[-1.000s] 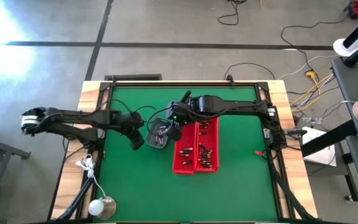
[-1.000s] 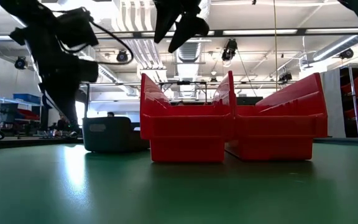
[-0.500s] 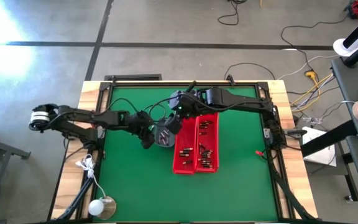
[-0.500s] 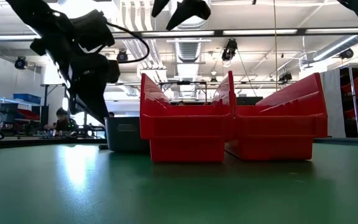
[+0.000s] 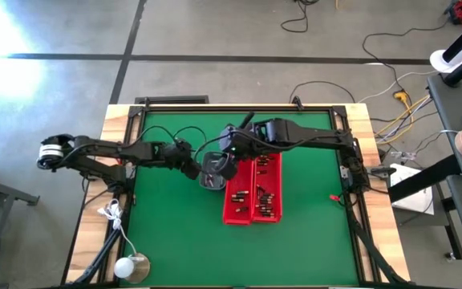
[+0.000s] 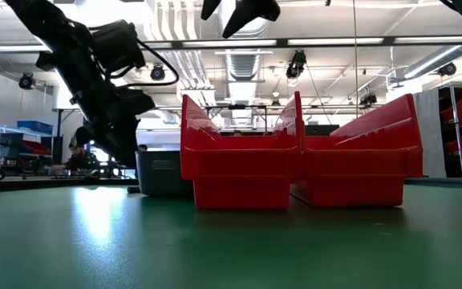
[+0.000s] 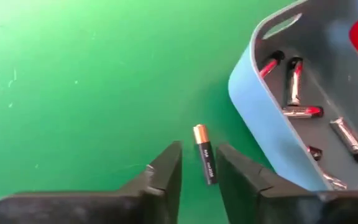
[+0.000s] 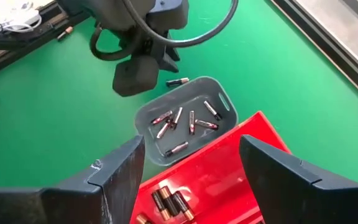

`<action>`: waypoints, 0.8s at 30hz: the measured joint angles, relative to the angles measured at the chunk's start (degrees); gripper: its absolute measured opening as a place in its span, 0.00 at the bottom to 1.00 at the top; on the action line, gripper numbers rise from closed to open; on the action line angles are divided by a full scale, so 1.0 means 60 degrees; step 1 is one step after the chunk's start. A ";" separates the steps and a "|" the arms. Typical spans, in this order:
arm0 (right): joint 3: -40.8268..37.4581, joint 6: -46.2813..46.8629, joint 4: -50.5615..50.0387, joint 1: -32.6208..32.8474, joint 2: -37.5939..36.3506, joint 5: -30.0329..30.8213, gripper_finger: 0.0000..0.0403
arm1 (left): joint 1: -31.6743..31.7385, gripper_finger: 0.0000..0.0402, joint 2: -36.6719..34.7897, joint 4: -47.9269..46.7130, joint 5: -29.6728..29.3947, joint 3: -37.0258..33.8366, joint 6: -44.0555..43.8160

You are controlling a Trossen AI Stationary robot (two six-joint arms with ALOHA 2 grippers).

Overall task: Sort batteries
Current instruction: Put the small black battery into the right red bin

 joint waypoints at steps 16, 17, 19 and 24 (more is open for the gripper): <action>-0.0007 -0.0002 -0.0064 0.0169 -0.0036 -0.0001 0.64 | -0.0105 0.28 0.1795 0.0643 0.0253 0.0011 -0.0158; -0.0010 -0.0029 -0.0075 0.0172 -0.0036 -0.0011 0.64 | -0.0149 0.28 0.1860 0.0714 0.0225 0.0018 -0.0155; -0.0010 -0.0121 -0.0089 0.0165 -0.0036 -0.0011 0.65 | -0.0219 0.28 0.1919 0.0801 0.0182 0.0018 -0.0160; -0.0010 -0.0161 -0.0129 0.0157 -0.0039 -0.0007 0.63 | -0.0279 0.28 0.1888 0.0801 0.0011 0.0011 -0.0162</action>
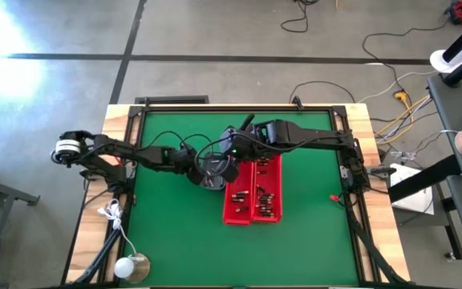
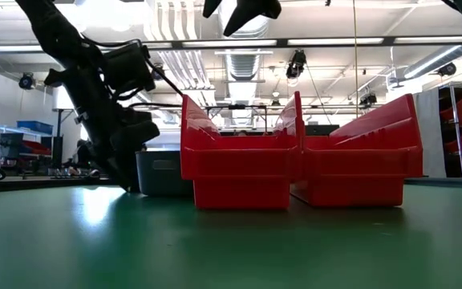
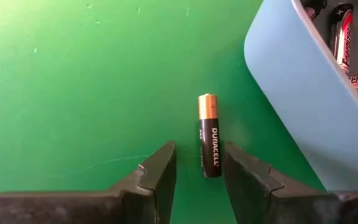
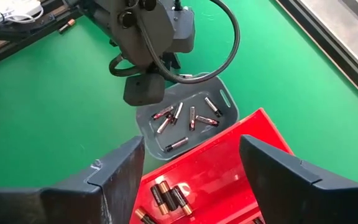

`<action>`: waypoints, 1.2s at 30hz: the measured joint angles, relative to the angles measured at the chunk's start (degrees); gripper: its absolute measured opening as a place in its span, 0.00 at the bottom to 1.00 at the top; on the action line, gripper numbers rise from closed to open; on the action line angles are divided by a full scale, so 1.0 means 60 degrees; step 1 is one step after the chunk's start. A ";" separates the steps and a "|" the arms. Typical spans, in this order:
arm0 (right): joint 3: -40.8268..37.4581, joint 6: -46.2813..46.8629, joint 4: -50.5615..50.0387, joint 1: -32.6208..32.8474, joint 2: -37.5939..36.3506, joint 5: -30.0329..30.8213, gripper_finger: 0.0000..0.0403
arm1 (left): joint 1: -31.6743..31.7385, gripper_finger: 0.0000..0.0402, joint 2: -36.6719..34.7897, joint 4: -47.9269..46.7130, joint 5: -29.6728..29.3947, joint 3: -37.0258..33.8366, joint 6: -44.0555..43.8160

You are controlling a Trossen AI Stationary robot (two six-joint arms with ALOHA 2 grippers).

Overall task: Sort batteries
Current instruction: Put the small black battery into the right red bin

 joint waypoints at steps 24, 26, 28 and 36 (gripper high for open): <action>0.0167 -0.0089 0.0007 -0.0272 -0.0105 0.0015 0.62 | -0.0015 0.04 0.0482 0.0585 -0.1001 -0.0260 0.0564; 0.0232 -0.0086 0.0140 -0.0338 -0.0252 0.0008 0.61 | -0.0027 0.04 0.0393 0.0564 -0.1102 -0.0305 0.0680; 0.0229 -0.0073 0.0363 -0.0431 -0.0584 -0.0044 0.61 | -0.0070 0.04 0.0218 0.0562 -0.1246 -0.0412 0.0696; 0.0244 -0.0417 0.0684 -0.0752 -0.1843 0.0069 0.60 | -0.0175 0.04 -0.1633 0.0201 -0.1295 -0.1057 0.1104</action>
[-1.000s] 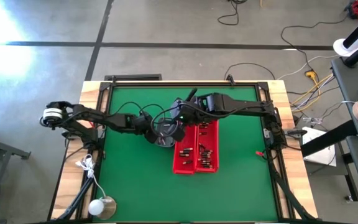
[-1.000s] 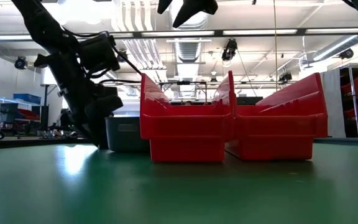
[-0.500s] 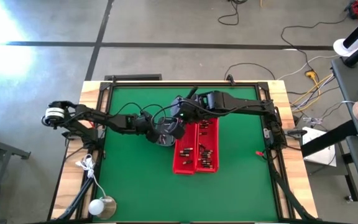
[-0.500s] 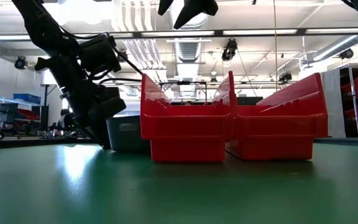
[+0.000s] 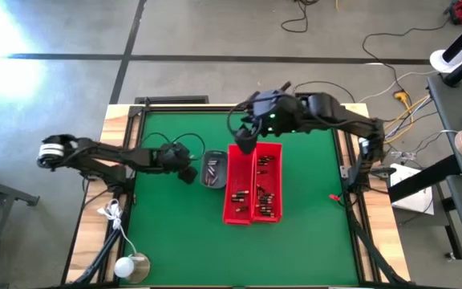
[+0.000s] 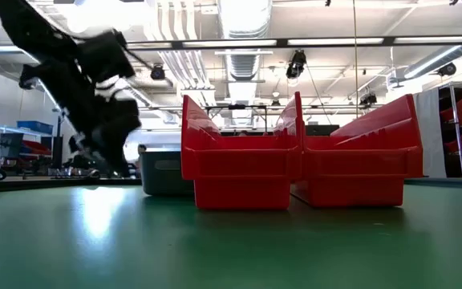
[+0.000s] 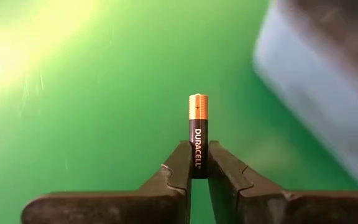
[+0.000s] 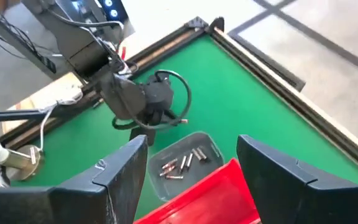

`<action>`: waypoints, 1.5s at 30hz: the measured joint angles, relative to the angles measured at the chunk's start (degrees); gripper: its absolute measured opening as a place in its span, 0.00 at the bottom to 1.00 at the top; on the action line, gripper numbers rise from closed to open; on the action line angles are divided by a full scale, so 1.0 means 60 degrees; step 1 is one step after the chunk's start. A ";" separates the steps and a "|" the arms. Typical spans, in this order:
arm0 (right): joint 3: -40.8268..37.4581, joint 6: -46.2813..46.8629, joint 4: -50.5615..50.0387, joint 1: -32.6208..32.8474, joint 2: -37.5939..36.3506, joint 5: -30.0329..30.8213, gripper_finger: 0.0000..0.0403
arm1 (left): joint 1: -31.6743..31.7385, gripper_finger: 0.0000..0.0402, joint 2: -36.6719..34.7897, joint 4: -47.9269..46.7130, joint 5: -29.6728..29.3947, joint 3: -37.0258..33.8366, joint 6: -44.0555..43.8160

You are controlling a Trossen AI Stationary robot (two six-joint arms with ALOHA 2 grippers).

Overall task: Sort batteries
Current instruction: Put the small black battery into the right red bin

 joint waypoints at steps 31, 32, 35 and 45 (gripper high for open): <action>-0.0615 -0.4411 0.6277 0.0077 0.0289 -0.0522 0.63 | -0.0135 0.03 -0.3230 0.1148 0.2979 0.5833 0.5048; -0.0685 -0.4413 0.6527 0.0047 0.0337 -0.0523 0.62 | -0.0135 0.03 -0.3193 0.1188 0.2985 0.5907 0.5162; -0.0907 -0.4394 0.6779 0.0012 0.0381 -0.0514 0.58 | -0.0135 0.03 -0.3166 0.1682 0.3202 0.5989 0.5381; -0.1100 -0.4082 0.7483 0.0052 0.0399 -0.0536 0.46 | -0.0135 0.03 -0.3152 0.2221 0.3224 0.5916 0.5366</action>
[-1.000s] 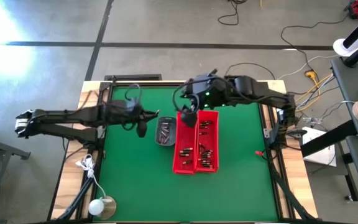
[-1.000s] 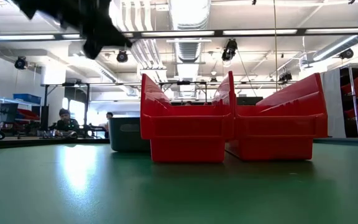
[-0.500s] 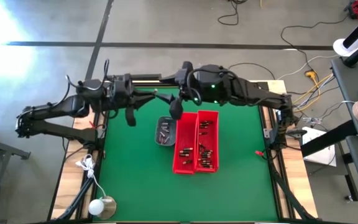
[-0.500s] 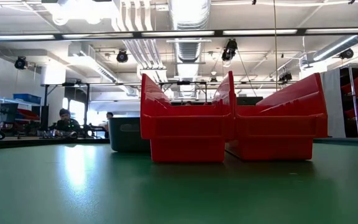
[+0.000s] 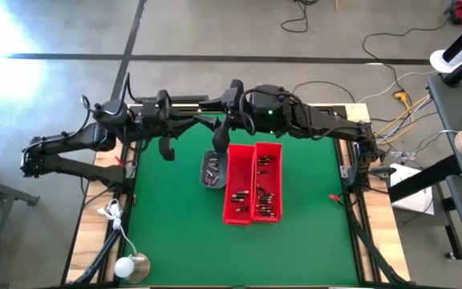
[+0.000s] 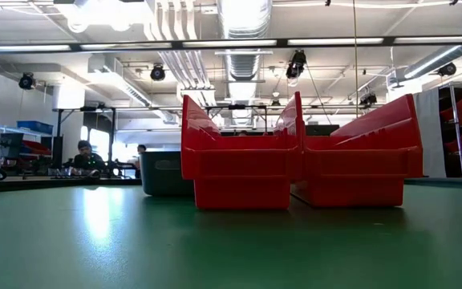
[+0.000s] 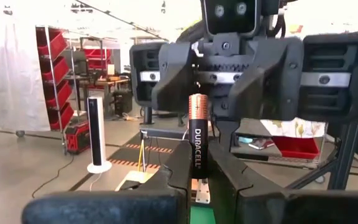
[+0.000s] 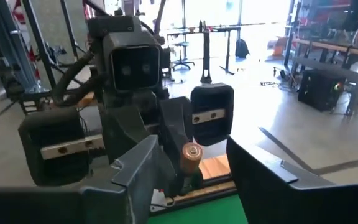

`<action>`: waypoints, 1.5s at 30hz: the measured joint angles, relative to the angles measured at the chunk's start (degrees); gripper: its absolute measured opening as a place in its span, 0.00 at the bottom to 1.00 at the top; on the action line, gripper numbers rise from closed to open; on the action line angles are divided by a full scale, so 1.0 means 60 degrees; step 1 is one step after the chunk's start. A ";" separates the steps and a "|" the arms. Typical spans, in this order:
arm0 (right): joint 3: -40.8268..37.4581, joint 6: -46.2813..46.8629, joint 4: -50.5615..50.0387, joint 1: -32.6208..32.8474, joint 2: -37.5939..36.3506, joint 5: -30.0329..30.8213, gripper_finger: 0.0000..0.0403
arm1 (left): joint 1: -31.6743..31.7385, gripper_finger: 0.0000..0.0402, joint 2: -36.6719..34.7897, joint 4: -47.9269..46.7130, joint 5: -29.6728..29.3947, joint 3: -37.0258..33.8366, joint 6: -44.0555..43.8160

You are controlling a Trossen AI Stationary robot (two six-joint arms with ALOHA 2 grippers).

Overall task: Sort batteries
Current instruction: Put the small black battery into the right red bin

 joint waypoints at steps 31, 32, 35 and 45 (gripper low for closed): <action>-0.0237 -0.0690 -0.0783 0.0016 -0.0511 -0.0021 0.07 | 0.0000 0.16 0.0082 0.0878 -0.0080 0.0008 0.0257; -0.0234 -0.0767 -0.0732 0.0019 -0.0580 0.0000 0.07 | 0.0007 0.18 -0.0015 0.0784 -0.0084 0.0099 0.0328; -0.0226 -0.0906 -0.1216 0.0015 -0.0845 0.0018 0.07 | 0.0009 0.24 -0.0319 -0.0240 -0.0104 0.0376 0.0362; -0.0460 0.1682 -0.7597 0.0055 -0.0995 0.0135 0.07 | 0.0007 0.31 -0.0794 -0.7394 -0.1574 0.1471 -0.0213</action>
